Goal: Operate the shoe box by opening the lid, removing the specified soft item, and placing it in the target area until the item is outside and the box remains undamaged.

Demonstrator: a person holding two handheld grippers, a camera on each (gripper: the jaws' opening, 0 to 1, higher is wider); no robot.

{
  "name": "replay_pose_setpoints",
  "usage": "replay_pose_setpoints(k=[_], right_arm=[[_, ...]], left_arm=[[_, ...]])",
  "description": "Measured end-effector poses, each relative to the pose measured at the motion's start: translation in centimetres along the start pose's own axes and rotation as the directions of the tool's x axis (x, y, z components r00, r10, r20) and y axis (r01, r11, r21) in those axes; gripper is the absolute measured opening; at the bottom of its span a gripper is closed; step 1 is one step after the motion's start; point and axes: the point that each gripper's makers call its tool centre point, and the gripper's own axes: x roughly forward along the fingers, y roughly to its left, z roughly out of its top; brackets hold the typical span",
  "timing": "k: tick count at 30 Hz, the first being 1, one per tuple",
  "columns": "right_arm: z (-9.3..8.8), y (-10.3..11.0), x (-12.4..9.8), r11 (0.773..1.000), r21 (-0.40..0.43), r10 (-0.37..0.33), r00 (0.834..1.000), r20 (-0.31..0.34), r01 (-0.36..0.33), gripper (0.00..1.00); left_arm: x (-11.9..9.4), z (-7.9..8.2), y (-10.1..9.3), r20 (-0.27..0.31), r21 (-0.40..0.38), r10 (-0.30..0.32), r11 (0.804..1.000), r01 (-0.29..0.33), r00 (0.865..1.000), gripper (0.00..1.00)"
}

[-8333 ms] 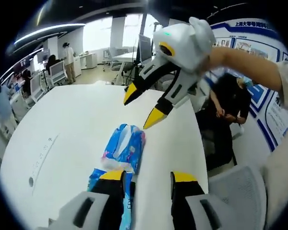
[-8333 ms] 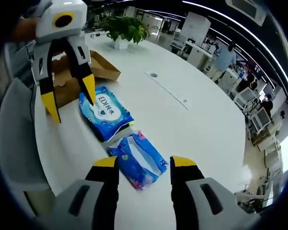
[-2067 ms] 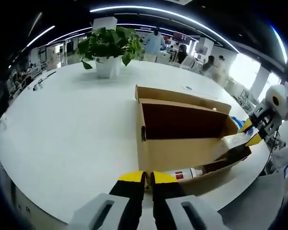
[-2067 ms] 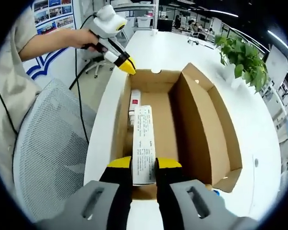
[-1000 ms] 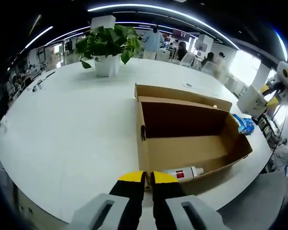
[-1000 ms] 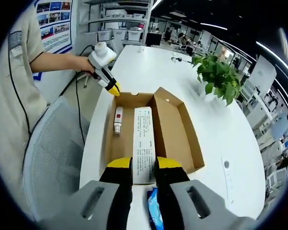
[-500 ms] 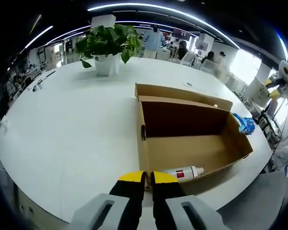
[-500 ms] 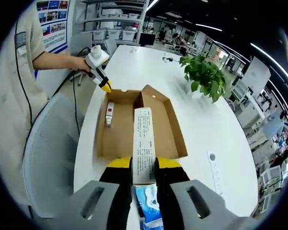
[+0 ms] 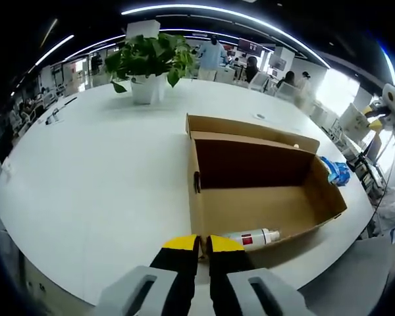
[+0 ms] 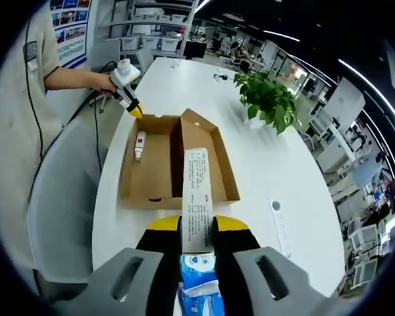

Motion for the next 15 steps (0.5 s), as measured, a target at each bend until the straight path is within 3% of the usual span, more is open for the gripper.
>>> replay_pose_setpoints(k=[15], right_arm=[[-3.1,-2.7,-1.7,1.0,0.002,-0.03,0.998,-0.059,0.03,0.15]], left_arm=[[0.0,0.0,0.1,0.004,-0.017,-0.005,1.0,0.005,1.0,0.04]])
